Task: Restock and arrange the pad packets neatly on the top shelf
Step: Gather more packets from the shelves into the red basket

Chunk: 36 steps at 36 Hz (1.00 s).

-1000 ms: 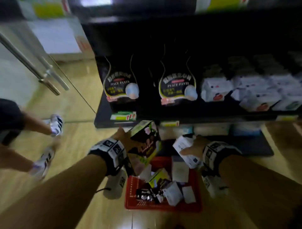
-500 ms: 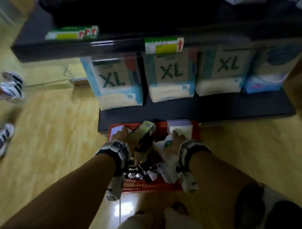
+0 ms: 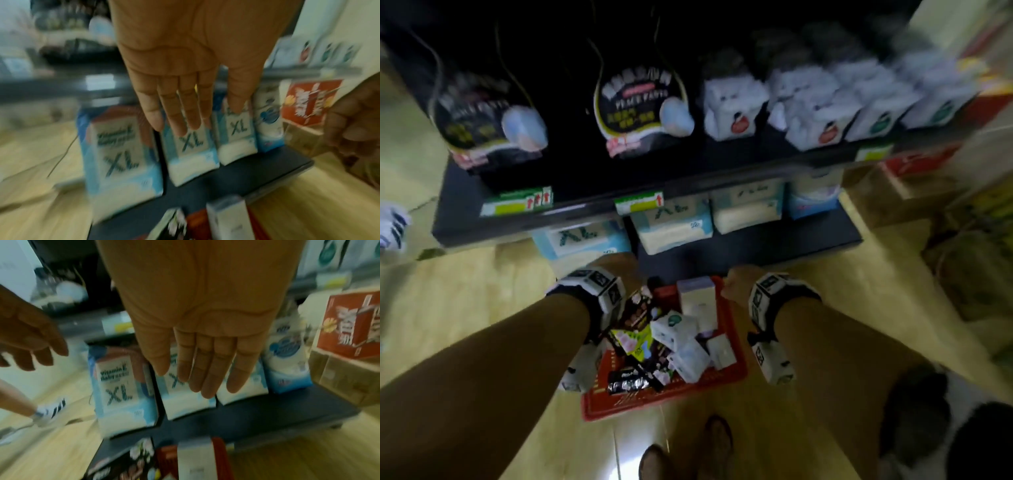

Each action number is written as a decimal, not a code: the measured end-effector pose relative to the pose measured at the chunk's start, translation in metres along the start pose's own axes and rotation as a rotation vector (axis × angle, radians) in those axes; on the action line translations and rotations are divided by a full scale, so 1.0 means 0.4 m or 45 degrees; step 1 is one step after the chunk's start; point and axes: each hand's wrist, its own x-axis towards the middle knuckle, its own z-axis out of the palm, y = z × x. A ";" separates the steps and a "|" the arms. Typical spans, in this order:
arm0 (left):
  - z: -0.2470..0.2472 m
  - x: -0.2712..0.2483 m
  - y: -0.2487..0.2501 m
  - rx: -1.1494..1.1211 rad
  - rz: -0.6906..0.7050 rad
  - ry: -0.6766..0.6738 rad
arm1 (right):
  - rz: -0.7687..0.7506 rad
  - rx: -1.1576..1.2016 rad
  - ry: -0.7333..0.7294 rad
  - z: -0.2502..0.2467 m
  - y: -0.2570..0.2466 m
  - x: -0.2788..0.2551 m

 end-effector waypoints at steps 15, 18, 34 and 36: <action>-0.773 -0.400 0.436 0.111 0.741 0.634 | -0.178 -0.024 0.645 -0.822 0.039 -0.553; -0.885 -0.454 0.513 0.111 0.781 0.779 | -0.242 0.015 0.715 -0.957 0.078 -0.624; -1.209 -0.288 0.739 0.194 0.095 1.107 | -0.567 0.131 0.872 -1.414 0.251 -0.472; -1.225 -0.278 0.716 0.126 0.074 1.126 | -0.619 0.116 0.869 -1.436 0.225 -0.434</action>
